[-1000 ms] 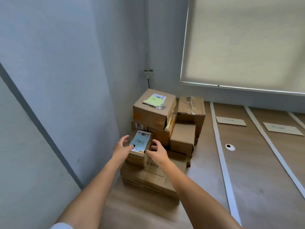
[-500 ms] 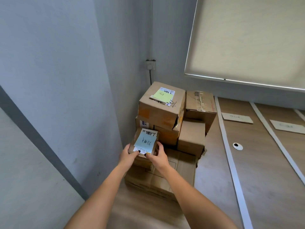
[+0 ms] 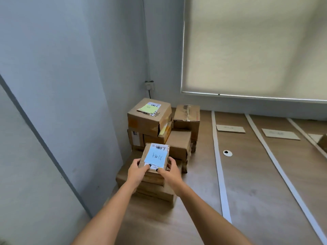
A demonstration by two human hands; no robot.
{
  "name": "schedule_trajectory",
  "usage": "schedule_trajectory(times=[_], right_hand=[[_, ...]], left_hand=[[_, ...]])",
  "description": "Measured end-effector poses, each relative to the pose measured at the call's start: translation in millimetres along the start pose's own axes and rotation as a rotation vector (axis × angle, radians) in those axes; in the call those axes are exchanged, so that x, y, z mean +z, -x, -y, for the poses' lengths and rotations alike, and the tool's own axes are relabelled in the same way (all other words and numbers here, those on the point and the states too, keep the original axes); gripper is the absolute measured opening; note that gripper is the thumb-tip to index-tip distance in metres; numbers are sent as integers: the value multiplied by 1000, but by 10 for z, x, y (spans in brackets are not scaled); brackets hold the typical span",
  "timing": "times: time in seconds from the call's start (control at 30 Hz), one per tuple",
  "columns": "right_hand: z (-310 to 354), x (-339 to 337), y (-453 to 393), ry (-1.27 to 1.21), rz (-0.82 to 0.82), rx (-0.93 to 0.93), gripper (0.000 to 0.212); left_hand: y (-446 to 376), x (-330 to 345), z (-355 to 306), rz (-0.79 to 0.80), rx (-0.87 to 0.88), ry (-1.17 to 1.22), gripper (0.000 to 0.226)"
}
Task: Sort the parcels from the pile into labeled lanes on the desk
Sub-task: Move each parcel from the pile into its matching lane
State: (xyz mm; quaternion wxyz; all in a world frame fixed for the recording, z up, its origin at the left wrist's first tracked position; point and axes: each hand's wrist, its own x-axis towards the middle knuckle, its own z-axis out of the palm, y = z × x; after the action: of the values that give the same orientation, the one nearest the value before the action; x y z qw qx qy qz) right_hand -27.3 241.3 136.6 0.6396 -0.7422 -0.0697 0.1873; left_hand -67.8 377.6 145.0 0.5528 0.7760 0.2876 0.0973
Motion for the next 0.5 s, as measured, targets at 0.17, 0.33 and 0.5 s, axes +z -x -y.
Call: schedule_trajectory(times=[0.17,0.33,0.5], right_hand=[[-32,-838,581,-65,-54,-19,78],[-94,-1669,991,-95,-190,-60,71],[-169,-2396,1178,-110,-352,-41,65]], left_hand=[[651,616,-340,60,74,-22,49],[1109,1360,-639,152,121,10,51],[1360,2025,-874,235,172,59,47]])
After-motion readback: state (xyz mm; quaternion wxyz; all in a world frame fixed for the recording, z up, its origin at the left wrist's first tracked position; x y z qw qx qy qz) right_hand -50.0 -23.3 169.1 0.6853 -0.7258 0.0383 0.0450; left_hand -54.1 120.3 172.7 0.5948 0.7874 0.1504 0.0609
